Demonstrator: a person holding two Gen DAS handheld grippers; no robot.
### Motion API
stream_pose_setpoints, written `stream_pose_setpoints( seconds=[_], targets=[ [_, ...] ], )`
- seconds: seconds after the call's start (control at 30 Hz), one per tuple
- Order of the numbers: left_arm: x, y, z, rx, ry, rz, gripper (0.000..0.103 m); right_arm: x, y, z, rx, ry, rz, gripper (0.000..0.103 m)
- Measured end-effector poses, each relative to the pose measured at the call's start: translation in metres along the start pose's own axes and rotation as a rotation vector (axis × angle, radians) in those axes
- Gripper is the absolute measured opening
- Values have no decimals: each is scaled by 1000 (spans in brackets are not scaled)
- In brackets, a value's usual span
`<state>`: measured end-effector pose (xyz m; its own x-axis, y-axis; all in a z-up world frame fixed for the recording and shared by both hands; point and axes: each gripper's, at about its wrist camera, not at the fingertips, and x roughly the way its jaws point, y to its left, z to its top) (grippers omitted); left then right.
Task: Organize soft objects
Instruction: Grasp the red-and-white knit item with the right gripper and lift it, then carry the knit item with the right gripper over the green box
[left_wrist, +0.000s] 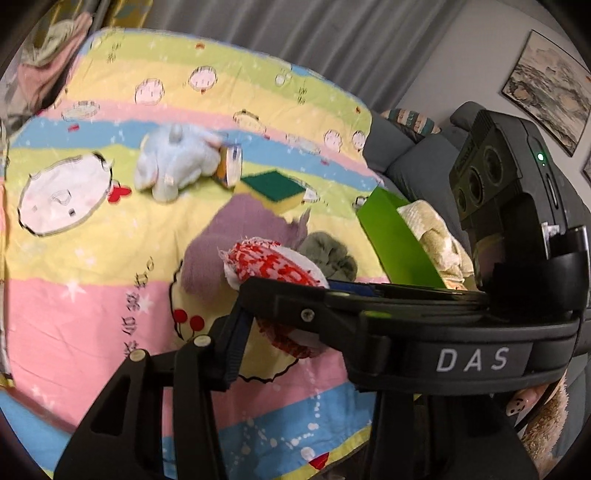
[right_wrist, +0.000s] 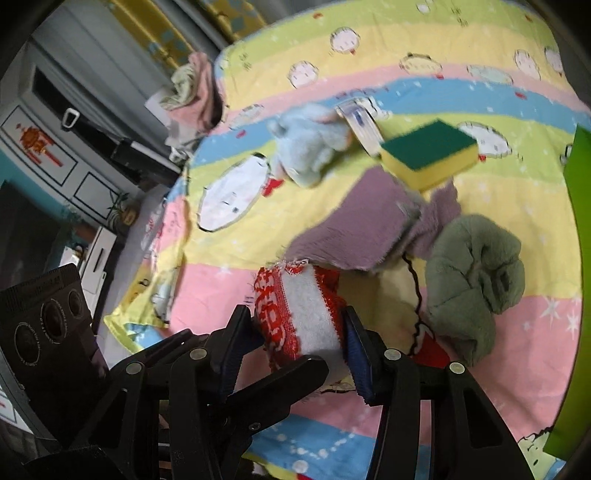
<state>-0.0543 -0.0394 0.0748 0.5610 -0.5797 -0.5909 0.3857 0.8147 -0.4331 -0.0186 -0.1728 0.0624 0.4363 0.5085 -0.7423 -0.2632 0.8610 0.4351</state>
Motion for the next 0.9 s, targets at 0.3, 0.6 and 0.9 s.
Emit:
stream_pose_setpoints(
  seconds=[0.3, 0.6, 0.9],
  targets=[
    [-23, -11, 8, 52, -82, 3, 42, -26, 25, 2, -44, -94, 14, 53],
    [-31, -12, 9, 60, -110, 9, 42, -33, 35, 3, -57, -125, 20, 53],
    [-37, -21, 9, 82, -144, -6, 42, -40, 38, 2, -64, -154, 10, 53]
  ],
)
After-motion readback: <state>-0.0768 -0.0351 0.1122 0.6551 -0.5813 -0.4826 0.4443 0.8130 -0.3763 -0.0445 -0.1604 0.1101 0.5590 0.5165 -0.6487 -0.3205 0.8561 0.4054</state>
